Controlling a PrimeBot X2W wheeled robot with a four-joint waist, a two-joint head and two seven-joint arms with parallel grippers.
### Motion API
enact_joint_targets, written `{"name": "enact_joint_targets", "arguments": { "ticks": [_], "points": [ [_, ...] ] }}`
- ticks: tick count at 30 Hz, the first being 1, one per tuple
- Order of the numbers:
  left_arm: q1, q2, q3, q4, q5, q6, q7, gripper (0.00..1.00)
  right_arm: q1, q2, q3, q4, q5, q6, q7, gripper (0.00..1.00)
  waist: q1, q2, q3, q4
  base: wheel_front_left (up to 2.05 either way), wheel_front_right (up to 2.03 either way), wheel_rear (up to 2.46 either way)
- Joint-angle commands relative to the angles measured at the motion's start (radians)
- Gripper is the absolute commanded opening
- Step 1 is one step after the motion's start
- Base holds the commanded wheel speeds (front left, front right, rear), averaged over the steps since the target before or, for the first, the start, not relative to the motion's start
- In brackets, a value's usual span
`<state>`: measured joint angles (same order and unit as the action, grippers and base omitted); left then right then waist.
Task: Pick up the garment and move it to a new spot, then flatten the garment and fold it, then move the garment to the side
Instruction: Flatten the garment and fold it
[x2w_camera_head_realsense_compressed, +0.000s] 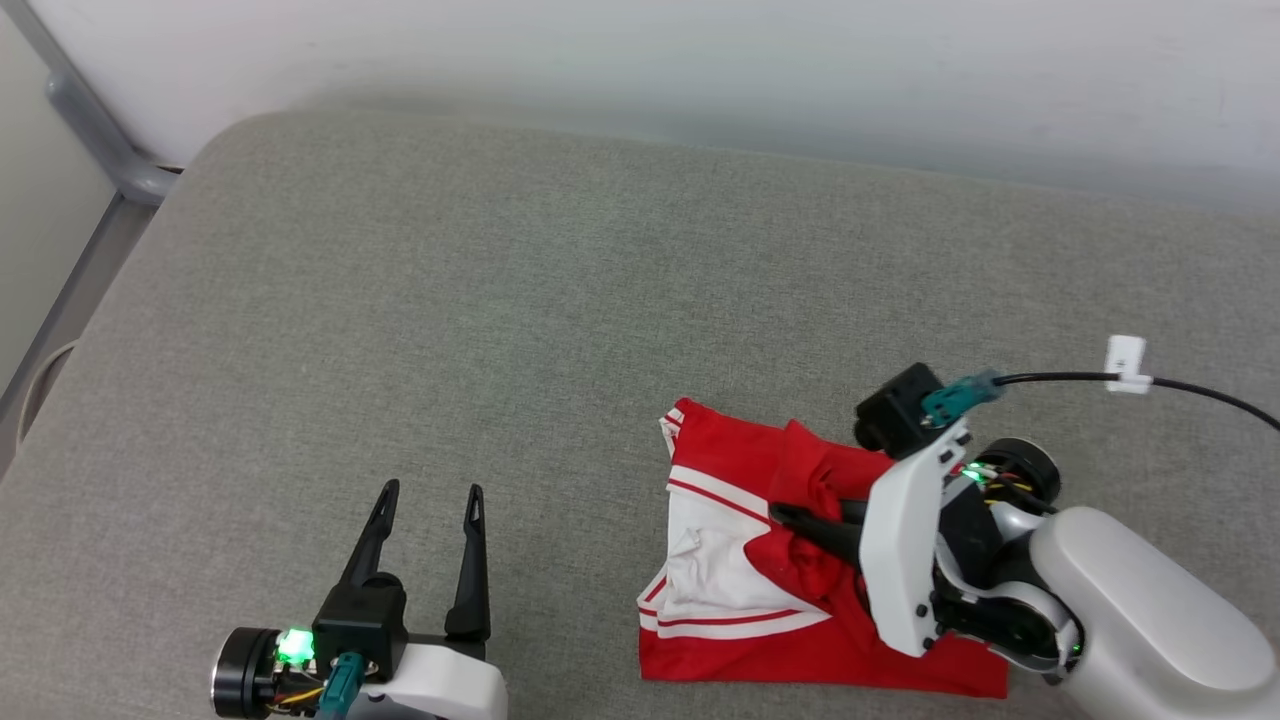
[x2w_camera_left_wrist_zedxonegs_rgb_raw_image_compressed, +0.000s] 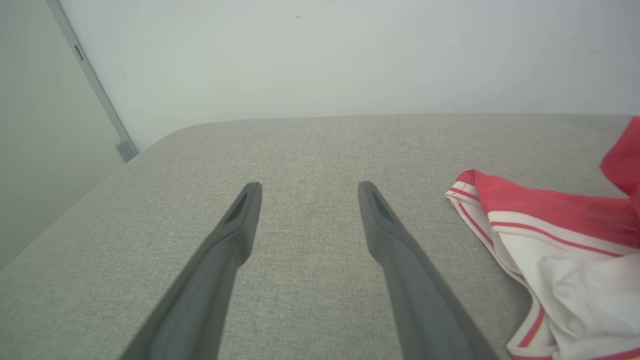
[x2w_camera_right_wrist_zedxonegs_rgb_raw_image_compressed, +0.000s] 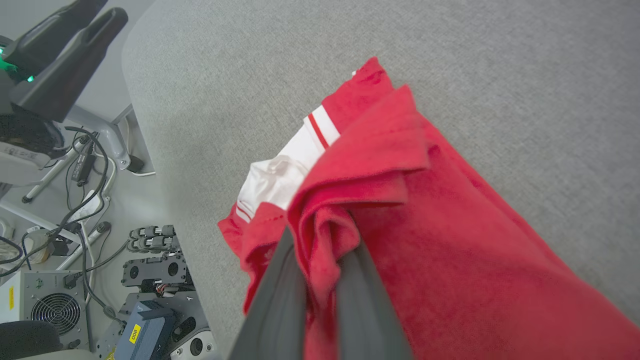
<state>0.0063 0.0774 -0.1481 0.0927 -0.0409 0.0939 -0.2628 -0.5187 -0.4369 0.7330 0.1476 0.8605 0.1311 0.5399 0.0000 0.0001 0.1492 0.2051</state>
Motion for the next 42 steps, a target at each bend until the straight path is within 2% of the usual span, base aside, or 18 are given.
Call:
{"name": "enact_joint_targets", "arguments": {
  "ticks": [1,11,16,18,19,24,29,32,36,39,42],
  "points": [
    [-0.014,-0.005,0.002,0.000,-0.003,-0.004,-0.002,1.00,-0.018,0.010,0.010,0.011,-0.009,-0.001,-0.007,0.00,0.0000,-0.0001,0.003,0.004,0.00,0.00,0.00],
    [-0.025,-0.015,-0.006,0.003,0.000,-0.007,-0.002,1.00,-0.112,0.090,0.121,0.273,-0.079,-0.001,-0.057,0.00,0.0000,-0.0001,0.026,0.032,0.00,0.00,0.00],
    [-0.028,-0.018,-0.004,0.005,0.001,-0.006,-0.002,1.00,-0.122,0.104,0.169,0.336,-0.075,-0.001,-0.118,0.00,0.0000,-0.0001,0.031,0.033,0.00,0.00,0.00],
    [-0.025,-0.019,0.000,0.008,0.003,-0.004,-0.002,1.00,-0.120,0.106,0.171,0.337,-0.057,-0.001,-0.158,0.52,0.0000,-0.0001,0.026,0.030,0.00,0.00,0.00],
    [-0.022,-0.019,0.003,0.008,0.003,-0.003,-0.002,1.00,-0.120,0.103,0.174,0.330,-0.056,-0.001,-0.176,1.00,0.0000,-0.0001,0.023,0.028,0.00,0.00,0.00],
    [-0.007,-0.016,0.013,0.011,0.009,-0.008,-0.002,1.00,-0.116,0.050,0.168,0.275,-0.068,-0.001,-0.279,1.00,0.0000,-0.0001,-0.001,0.008,0.00,0.00,0.00],
    [0.008,-0.009,0.022,0.007,0.014,-0.010,-0.002,1.00,-0.071,-0.003,0.092,0.188,-0.078,-0.001,-0.384,1.00,0.0000,-0.0001,-0.025,-0.021,0.00,0.00,0.00],
    [0.013,-0.004,0.026,0.007,0.019,-0.012,-0.002,1.00,-0.043,-0.028,0.012,0.142,-0.115,-0.001,-0.452,1.00,0.0000,-0.0001,-0.037,-0.041,0.00,0.00,0.00],
    [0.026,0.001,0.030,0.006,0.021,-0.014,-0.002,1.00,0.014,-0.047,-0.126,0.107,-0.228,-0.001,-0.552,1.00,0.0000,-0.0001,-0.051,-0.065,0.00,0.00,0.00],
    [0.028,0.003,0.033,0.007,0.021,-0.014,-0.002,1.00,0.072,-0.026,-0.257,0.098,-0.344,-0.001,-0.644,1.00,0.0000,-0.0001,-0.060,-0.079,0.00,0.00,0.00],
    [0.032,0.009,0.029,0.009,0.028,-0.017,-0.002,1.00,0.146,0.023,-0.385,0.089,-0.443,-0.001,-0.713,1.00,0.0000,-0.0001,-0.071,-0.088,0.00,0.00,0.00]
  ]
}}
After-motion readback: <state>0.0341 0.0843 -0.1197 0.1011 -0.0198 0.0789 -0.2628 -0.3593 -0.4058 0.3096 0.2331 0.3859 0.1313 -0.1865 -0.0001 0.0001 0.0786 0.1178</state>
